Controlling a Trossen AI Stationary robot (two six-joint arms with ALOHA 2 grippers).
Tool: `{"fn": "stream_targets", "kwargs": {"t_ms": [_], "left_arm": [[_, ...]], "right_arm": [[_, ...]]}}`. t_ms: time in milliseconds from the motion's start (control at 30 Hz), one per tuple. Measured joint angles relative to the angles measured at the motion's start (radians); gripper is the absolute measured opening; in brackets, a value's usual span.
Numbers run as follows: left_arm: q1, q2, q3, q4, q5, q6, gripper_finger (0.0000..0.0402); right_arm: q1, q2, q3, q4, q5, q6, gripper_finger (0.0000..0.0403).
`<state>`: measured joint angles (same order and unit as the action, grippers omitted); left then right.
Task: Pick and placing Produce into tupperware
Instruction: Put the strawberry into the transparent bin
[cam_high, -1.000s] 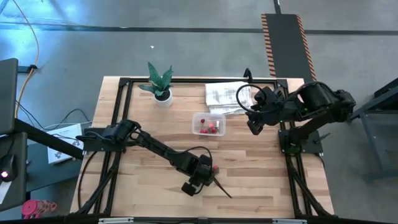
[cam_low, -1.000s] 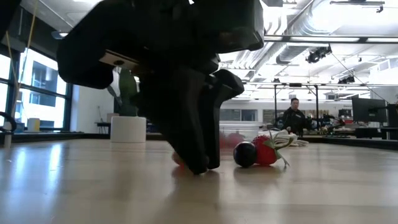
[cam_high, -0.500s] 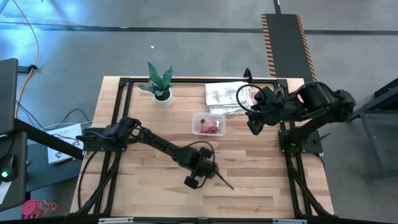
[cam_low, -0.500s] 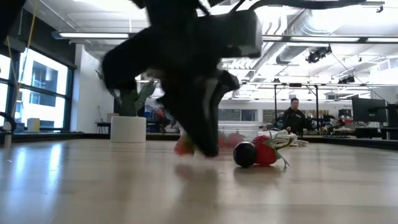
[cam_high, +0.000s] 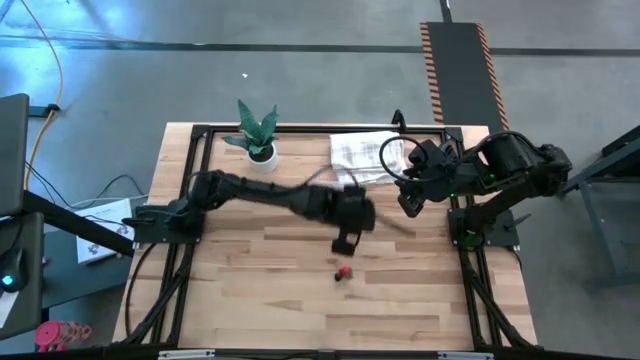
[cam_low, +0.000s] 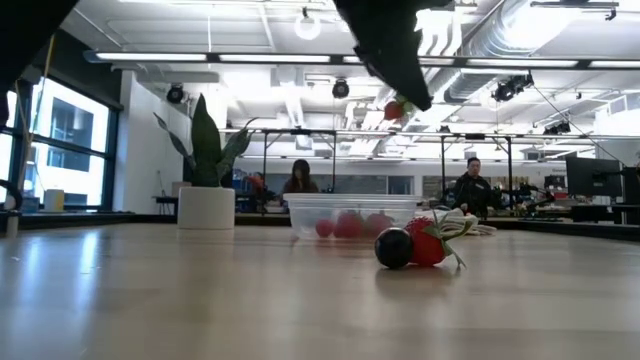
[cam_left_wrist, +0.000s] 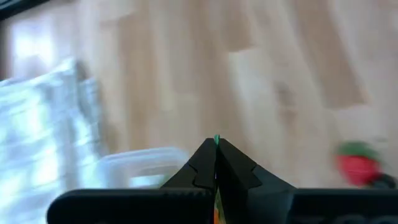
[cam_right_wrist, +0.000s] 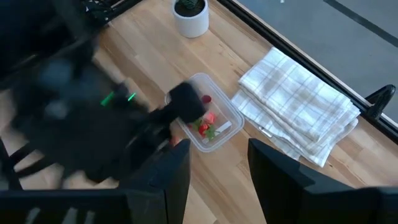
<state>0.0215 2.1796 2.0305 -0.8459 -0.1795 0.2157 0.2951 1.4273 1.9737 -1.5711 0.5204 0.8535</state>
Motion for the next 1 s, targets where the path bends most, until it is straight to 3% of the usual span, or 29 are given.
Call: {"fn": "stream_targets", "kwargs": {"t_ms": [300, 633, 1000], "left_arm": [[0.159, -0.001, -0.055, -0.098, 0.007, -0.038, 0.0], [0.168, 0.001, -0.23, -0.044, 0.015, -0.066, 0.0], [0.168, 0.001, -0.234, -0.018, 0.066, -0.067, 0.0004]], "right_arm": [[0.0, 0.0, 0.019, 0.001, -0.019, -0.052, 0.0152], [0.0, 0.0, 0.041, 0.0, -0.018, -0.092, 0.0152], [0.0, 0.0, 0.041, 0.0, -0.019, -0.095, 0.0152]]}}
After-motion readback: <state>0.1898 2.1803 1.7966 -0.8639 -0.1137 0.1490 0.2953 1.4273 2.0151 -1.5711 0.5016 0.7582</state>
